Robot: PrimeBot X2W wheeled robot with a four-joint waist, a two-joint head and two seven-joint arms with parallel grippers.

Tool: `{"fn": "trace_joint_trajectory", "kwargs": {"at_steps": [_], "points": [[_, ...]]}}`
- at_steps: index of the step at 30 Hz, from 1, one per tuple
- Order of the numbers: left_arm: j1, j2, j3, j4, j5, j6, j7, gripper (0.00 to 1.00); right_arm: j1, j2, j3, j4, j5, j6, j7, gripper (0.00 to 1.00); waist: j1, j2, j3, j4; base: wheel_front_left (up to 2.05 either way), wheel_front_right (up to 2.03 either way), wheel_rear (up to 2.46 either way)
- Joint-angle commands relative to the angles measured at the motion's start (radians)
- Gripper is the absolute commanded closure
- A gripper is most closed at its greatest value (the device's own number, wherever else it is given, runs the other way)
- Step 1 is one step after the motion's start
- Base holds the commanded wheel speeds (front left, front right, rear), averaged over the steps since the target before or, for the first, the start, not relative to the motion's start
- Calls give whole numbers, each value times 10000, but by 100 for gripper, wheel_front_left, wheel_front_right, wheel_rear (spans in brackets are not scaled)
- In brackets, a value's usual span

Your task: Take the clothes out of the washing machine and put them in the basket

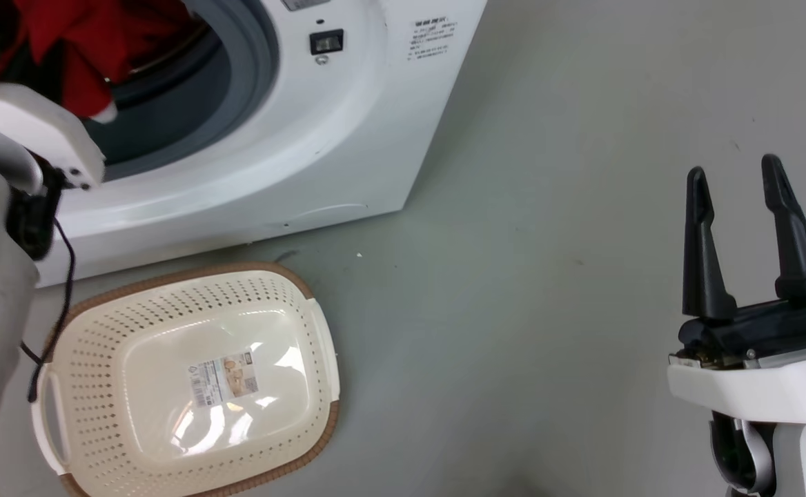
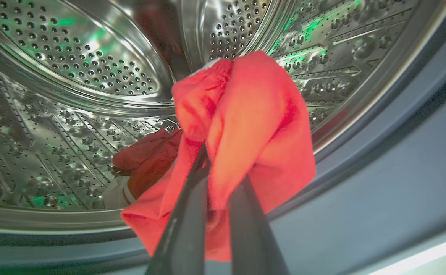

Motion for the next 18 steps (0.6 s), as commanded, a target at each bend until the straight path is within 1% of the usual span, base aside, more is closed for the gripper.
{"fn": "trace_joint_trajectory", "kwargs": {"at_steps": [1,4,10,18], "points": [[325,-71,64,-202,11,98,-105,100,155,-2,-18,45,-129,-7,-19,0,1,0,-369,267,0,0,0],[913,-155,239,-797,66,369,-152,100,354,-2,-37,124,-213,-7,-19,0,1,0,-723,450,0,0,0],[2376,-209,808,-2562,355,980,-165,100,745,0,-29,264,-332,-7,-19,0,1,0,-1408,722,0,0,0],[4504,-278,1174,-4596,735,1531,-169,100,1357,-3,23,497,-490,-7,-19,0,1,0,-2412,1038,0,0,0]]}}
